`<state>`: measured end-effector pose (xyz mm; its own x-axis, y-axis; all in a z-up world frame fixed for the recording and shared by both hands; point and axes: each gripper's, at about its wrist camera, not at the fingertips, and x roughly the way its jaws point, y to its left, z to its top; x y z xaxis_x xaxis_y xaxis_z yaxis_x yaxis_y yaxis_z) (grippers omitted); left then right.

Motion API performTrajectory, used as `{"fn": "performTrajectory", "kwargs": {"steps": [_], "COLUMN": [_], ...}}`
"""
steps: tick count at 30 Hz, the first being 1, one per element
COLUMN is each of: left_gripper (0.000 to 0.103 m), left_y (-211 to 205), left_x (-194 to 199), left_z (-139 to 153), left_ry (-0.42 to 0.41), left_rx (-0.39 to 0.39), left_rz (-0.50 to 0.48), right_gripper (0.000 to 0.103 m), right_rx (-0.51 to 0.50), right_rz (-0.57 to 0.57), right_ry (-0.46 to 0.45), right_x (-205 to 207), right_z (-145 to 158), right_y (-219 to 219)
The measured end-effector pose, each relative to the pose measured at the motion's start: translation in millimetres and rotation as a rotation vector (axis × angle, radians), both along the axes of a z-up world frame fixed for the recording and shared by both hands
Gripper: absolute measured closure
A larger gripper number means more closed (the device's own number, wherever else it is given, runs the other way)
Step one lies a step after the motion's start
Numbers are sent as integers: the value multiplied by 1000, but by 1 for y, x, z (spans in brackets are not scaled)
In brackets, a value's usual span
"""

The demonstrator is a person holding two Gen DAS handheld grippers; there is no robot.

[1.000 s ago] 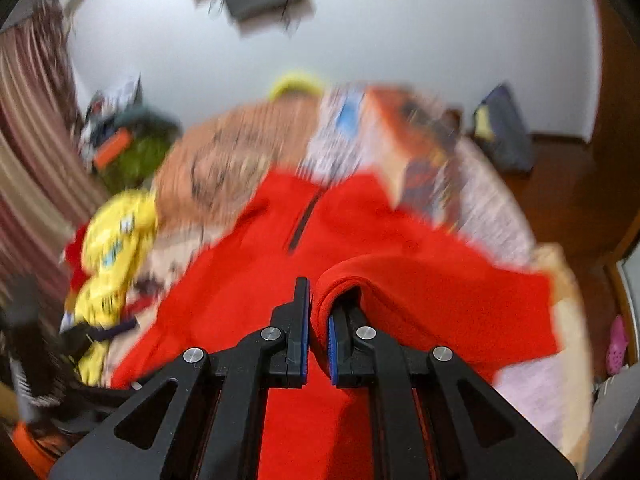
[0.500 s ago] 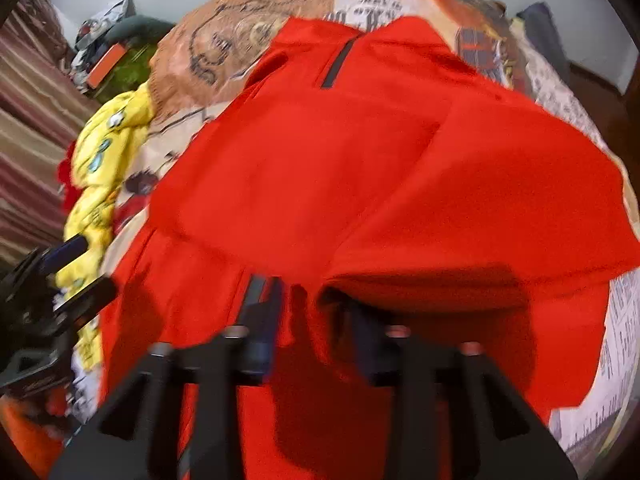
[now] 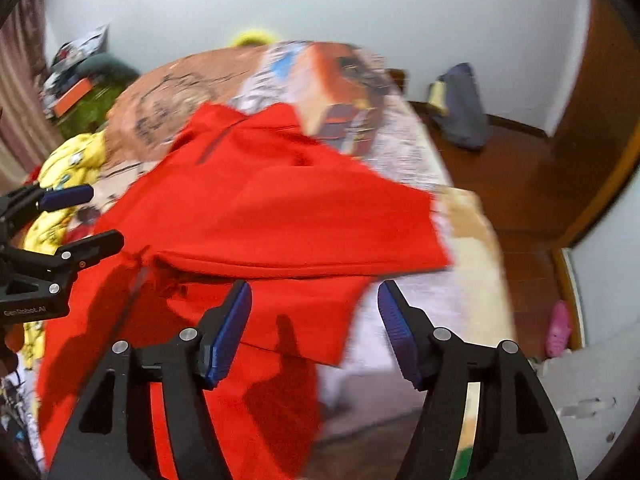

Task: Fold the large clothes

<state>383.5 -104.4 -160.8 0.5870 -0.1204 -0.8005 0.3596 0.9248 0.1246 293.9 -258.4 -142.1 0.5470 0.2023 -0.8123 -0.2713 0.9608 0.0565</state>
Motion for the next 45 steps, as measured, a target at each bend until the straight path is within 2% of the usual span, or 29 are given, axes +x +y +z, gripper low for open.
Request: {"fn": "performTrajectory", "kwargs": {"steps": [4,8,12,14,15,16,17,19,21,26,30,33,35,38,42,45], "left_gripper": [25,25,31,34,43,61,69,93,99,99,99,99,99,99,98,98], "left_y": [-56,-97,-119,-120,-120,-117,-115,-111,-100,-49,10,58,85,121,164,182], "left_x": [19,36,53,58,60,62,63,67,69,73,67,59,50,36,12,0], "left_z": [-18,-51,-81,-84,-84,-81,-79,-75,-64,-15,19,25,17,-8,-63,-99], "left_ry": [20,95,156,158,157,154,154,156,147,45,-45,-64,-62,-11,142,223], "left_rx": [68,114,141,110,92,70,66,44,16,-91,-120,-109,-86,-74,-118,-98], "left_rz": [-117,-195,-205,-203,-204,-196,-184,-169,-134,-14,92,173,224,290,367,427], "right_gripper": [41,41,41,41,41,41,41,41,41,41,41,41,41,40,37,36], "right_rx": [26,65,72,81,85,89,91,94,101,135,113,86,78,49,30,7], "right_rz": [-87,-147,-166,-162,-159,-153,-147,-132,-121,-80,-47,-43,-27,-23,-20,-20], "right_ry": [15,56,86,98,100,101,100,97,90,106,154,149,147,137,126,120], "right_x": [1,3,1,3,3,4,4,7,11,28,38,36,34,31,27,27], "right_z": [-9,-24,-37,-42,-43,-44,-45,-44,-43,-47,-63,-69,-70,-71,-71,-71], "right_y": [-35,-59,-70,-71,-72,-71,-71,-66,-60,-36,-16,-7,-3,1,5,9]}}
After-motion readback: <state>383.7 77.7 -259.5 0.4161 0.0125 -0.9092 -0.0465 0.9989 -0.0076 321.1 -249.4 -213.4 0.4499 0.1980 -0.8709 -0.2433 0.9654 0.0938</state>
